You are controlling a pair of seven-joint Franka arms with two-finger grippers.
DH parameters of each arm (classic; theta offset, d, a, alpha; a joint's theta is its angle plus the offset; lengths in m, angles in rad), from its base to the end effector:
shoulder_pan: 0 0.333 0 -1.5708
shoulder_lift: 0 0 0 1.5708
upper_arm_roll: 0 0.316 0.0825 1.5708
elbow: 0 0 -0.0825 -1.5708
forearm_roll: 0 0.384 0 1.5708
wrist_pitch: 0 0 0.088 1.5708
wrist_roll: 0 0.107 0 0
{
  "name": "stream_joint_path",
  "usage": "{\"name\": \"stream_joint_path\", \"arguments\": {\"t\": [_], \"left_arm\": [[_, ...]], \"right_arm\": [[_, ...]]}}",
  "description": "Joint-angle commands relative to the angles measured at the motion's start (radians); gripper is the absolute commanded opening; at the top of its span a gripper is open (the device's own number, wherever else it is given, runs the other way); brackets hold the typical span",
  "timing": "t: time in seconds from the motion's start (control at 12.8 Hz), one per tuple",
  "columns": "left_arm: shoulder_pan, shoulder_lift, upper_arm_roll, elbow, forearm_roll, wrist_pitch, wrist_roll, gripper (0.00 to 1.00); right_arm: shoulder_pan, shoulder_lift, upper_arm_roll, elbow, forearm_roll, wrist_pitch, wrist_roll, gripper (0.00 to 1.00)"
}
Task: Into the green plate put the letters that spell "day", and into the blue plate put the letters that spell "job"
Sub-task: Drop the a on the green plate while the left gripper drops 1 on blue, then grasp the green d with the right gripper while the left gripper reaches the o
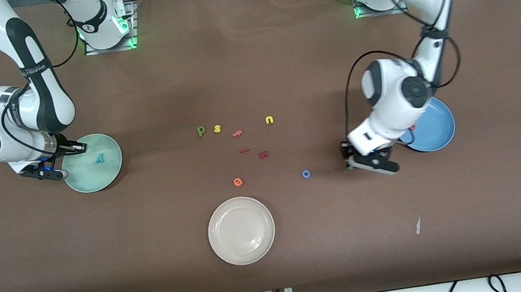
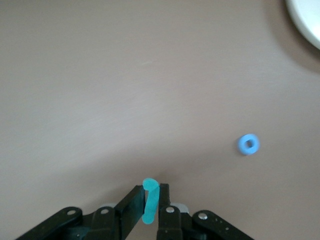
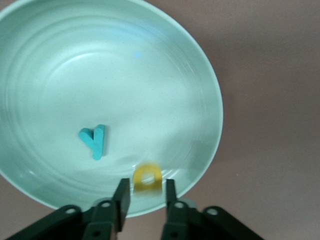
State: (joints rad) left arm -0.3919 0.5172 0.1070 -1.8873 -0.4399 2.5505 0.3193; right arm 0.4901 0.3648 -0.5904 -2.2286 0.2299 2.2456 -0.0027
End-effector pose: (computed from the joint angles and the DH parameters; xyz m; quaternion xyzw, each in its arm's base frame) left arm 0.6233 -0.1812 0.2461 0.9818 -0.1354 0.0780 0.1081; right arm 0.5126 -0.0530 0.2144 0.9821 -0.1305 -0.1352 0.0154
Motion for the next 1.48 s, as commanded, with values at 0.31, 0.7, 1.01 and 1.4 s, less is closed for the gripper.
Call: {"name": "stream_joint_path", "arguments": {"t": [0.31, 0.7, 1.01, 1.4], "left_arm": [[0.284, -0.264, -0.012, -0.309, 0.041, -0.095, 0.266, 0.08], [0.397, -0.260, -0.012, -0.340, 0.135, -0.095, 0.373, 0.21], [0.381, -0.244, -0.067, -0.331, 0.121, -0.084, 0.348, 0.59], [0.216, -0.152, -0.107, -0.193, 0.002, -0.065, 0.232, 0.70]], "right_arm": [[0.019, -0.015, 0.153, 0.085, 0.071, -0.054, 0.139, 1.00], [0.092, -0.015, 0.328, 0.112, 0.068, 0.018, 0.597, 1.00], [0.258, -0.004, 0.327, 0.099, 0.059, 0.104, 0.889, 1.00], [0.401, 0.051, 0.328, -0.015, 0.058, 0.385, 1.110, 0.98]]}}
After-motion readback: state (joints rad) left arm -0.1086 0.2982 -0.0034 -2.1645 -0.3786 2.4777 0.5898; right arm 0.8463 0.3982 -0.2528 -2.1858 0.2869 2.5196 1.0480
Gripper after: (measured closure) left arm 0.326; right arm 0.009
